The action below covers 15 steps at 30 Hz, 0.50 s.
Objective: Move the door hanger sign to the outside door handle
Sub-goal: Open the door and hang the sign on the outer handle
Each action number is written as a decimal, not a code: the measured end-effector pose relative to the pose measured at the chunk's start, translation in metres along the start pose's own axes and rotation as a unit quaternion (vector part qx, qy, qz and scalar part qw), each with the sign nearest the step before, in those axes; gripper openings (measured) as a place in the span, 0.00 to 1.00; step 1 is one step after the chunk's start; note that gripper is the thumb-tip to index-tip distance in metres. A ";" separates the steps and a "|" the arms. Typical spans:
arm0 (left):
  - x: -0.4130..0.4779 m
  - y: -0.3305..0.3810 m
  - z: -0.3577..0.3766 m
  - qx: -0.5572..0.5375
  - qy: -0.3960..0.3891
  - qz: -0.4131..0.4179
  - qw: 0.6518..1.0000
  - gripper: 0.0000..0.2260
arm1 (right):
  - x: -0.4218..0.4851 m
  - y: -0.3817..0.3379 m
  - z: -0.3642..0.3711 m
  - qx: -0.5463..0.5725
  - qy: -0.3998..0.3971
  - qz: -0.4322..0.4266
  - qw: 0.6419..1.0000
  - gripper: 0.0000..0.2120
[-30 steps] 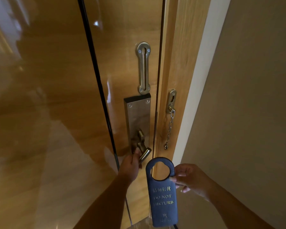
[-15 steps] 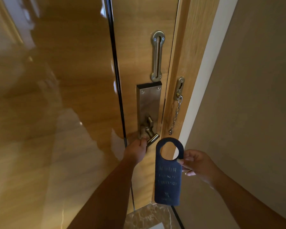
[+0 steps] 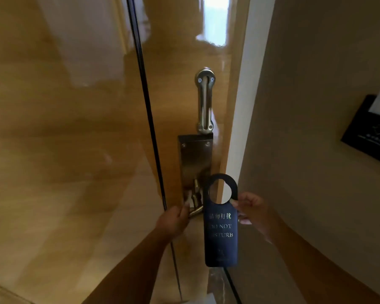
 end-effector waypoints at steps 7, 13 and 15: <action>-0.120 0.009 -0.008 0.128 0.005 0.002 0.992 0.16 | -0.085 0.023 -0.001 0.017 -0.106 -0.017 0.994 0.03; -0.227 0.010 -0.022 0.243 0.001 -0.046 0.969 0.16 | -0.160 0.046 0.005 -0.003 -0.193 -0.002 0.981 0.08; -0.257 0.013 -0.034 0.292 -0.021 -0.066 0.954 0.17 | -0.181 0.048 0.010 -0.016 -0.231 0.010 0.973 0.05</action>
Point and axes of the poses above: each hand's wrist, its own x-axis towards the middle knuckle, its own z-axis out of the palm, y = z × x, the point moved 2 cm from there along x, towards the middle knuckle, and after that the axes turned 11 degrees about x, right-handed, at the moved point
